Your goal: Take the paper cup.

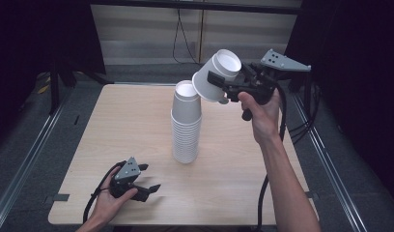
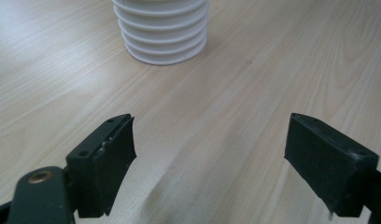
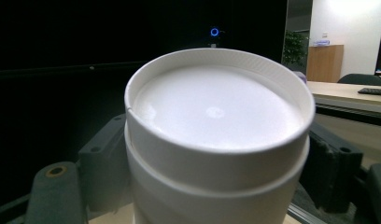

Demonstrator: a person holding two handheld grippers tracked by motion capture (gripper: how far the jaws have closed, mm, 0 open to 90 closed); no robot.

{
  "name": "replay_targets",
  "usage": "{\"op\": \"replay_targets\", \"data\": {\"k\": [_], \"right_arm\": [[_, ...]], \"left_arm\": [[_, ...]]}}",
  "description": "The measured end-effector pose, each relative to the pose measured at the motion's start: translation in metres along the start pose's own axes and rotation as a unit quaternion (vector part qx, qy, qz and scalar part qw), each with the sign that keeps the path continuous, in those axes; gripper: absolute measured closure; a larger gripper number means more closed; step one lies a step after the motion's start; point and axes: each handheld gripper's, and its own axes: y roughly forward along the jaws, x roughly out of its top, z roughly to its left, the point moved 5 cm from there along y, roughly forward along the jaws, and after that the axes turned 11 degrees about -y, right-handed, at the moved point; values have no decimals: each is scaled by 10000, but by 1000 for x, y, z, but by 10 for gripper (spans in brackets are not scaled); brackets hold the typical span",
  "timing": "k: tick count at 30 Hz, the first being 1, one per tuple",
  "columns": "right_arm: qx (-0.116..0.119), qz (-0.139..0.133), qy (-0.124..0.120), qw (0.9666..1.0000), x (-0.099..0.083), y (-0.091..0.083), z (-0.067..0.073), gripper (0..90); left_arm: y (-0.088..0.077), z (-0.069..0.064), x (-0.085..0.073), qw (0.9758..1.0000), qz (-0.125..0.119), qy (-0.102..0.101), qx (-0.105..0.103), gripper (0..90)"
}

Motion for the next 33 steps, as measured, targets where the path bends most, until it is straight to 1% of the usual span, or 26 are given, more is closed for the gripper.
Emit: {"op": "replay_targets", "data": {"k": [3, 6, 7, 11, 13, 15, 17, 18, 19, 20, 22, 23, 24, 25, 26, 28, 30, 33], "right_arm": [[-79, -9, 4, 10000, -6, -9, -3, 211], [-107, 19, -13, 9999, -8, -13, -2, 211], [-117, 37, -24, 9999, -10, -17, -2, 211], [-163, 94, -52, 9998, -12, -24, -1, 212], [-194, 173, -77, 9996, -16, -27, -1, 213], [-210, 224, -72, 9995, -19, -30, -1, 213], [-209, 267, -78, 9994, -23, -31, 0, 213], [-213, 287, -86, 9993, -24, -32, 0, 213], [-209, 305, -81, 9993, -26, -33, 1, 213], [-206, 320, -85, 9992, -27, -33, 1, 213], [-180, 350, -121, 9992, -30, -35, 4, 213], [-187, 362, -107, 9991, -32, -36, 5, 213], [-187, 383, -108, 9990, -34, -36, 5, 214], [-192, 446, -99, 9988, -38, -37, 6, 213], [-192, 446, -99, 9988, -38, -37, 6, 213], [-209, 512, -64, 9985, -47, -39, 6, 214], [-213, 553, -39, 9982, -51, -39, 6, 214], [-205, 638, -15, 9977, -61, -40, 7, 214]], "left_arm": [[1, 0, 0, 10000, -18, -48, -7, 158], [0, 1, 0, 10000, 12, -12, -4, 159], [1, 0, 0, 10000, -10, -55, -7, 158], [0, 1, 0, 10000, 7, -9, -3, 158], [1, 0, 1, 10000, -25, -75, -6, 158], [2, 0, 1, 9999, -40, -92, -8, 158], [2, 1, 2, 10000, -45, -75, 10, 159], [2, 0, 2, 10000, -75, -45, -2, 158], [2, 0, 3, 9999, -137, -62, -23, 159], [2, -1, 4, 9999, -157, -9, -11, 158], [2, -1, 5, 9998, -191, -6, -16, 158], [2, -3, 5, 9998, -186, 23, -36, 159], [3, -4, 6, 9997, -222, 6, -70, 159], [3, -4, 6, 9998, -185, 66, -80, 158], [3, -4, 6, 9998, -185, 66, -80, 158], [3, -6, 6, 9997, -188, 68, -101, 158], [4, -7, 6, 9998, -173, 58, -110, 158], [6, -9, 6, 9998, -85, 58, -188, 158]]}}
